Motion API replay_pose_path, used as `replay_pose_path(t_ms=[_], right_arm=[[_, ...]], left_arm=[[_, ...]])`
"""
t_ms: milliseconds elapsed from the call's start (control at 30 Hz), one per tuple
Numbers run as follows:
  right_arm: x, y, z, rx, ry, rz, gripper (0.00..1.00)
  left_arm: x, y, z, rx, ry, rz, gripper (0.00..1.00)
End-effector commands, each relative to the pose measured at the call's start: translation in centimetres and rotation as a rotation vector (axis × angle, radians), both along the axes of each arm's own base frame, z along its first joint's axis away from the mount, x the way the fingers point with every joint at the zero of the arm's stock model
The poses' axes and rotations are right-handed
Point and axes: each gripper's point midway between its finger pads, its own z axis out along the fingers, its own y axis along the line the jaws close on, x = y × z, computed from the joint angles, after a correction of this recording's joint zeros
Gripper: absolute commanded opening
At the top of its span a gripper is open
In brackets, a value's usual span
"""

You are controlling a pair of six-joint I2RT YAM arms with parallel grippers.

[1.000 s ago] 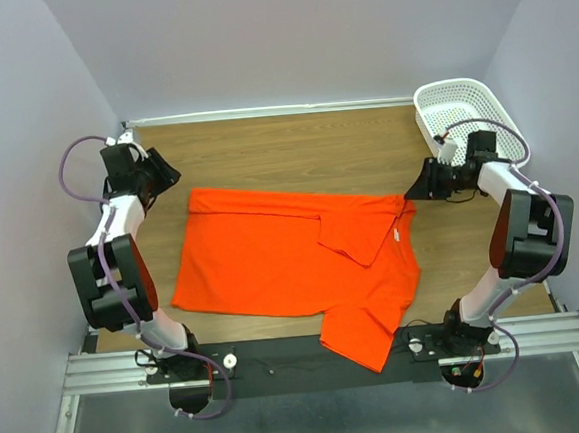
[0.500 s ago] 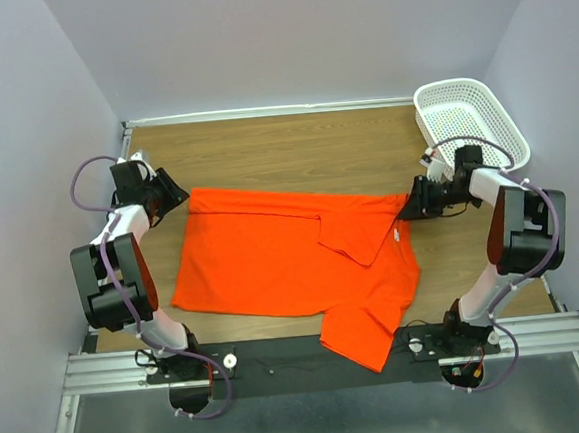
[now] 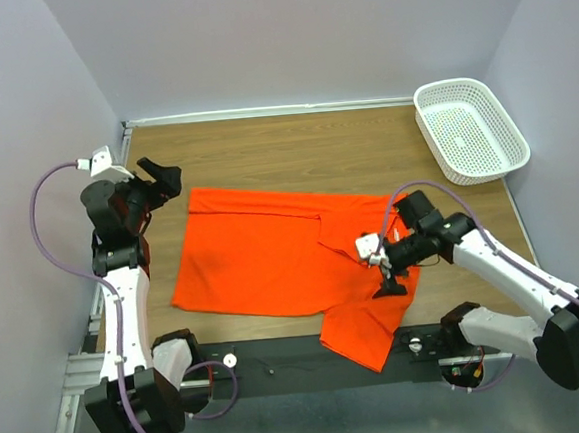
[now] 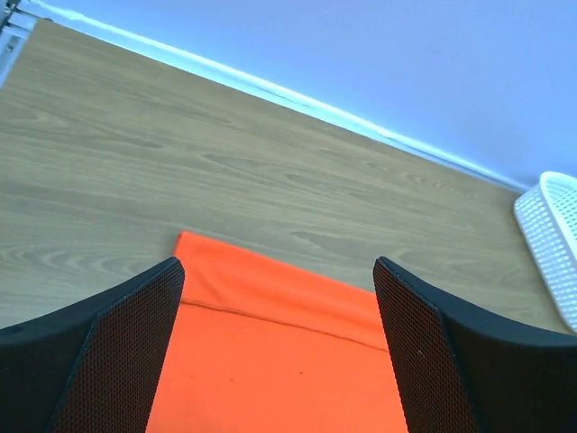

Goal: Fold and stack the t-shirts
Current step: Fold the tshirt

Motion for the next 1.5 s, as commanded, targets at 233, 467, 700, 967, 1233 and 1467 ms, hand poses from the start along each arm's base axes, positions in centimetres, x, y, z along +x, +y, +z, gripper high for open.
replay_pose_path(t_ms=[233, 467, 700, 967, 1233, 1467], right_arm=[[13.4, -1.4, 0.4, -0.051, 0.029, -0.649, 0.78], [23.7, -10.9, 1.6, 0.089, 0.289, -1.137, 0.7], [23.4, -15.2, -3.6, 0.023, 0.43, -1.329, 0.79], [24.1, -16.7, -7.5, -0.02, 0.528, -1.356, 0.77], [23.4, -15.9, -9.2, -0.004, 0.628, -1.332, 0.59], [23.1, -15.5, -10.1, 0.038, 0.727, -1.313, 0.41]], left_arm=[[-2.9, -2.0, -10.1, -0.193, 0.33, -0.032, 0.87], [5.1, -0.2, -9.4, -0.066, 0.269, -0.1, 0.77], [10.8, 1.5, -17.5, 0.009, 0.453, -0.169, 0.73], [10.4, -0.1, -21.3, -0.018, 0.523, -0.293, 0.71], [10.3, -0.3, -22.3, -0.025, 0.555, -0.301, 0.69], [10.0, -0.6, -22.8, -0.019, 0.572, -0.312, 0.69]])
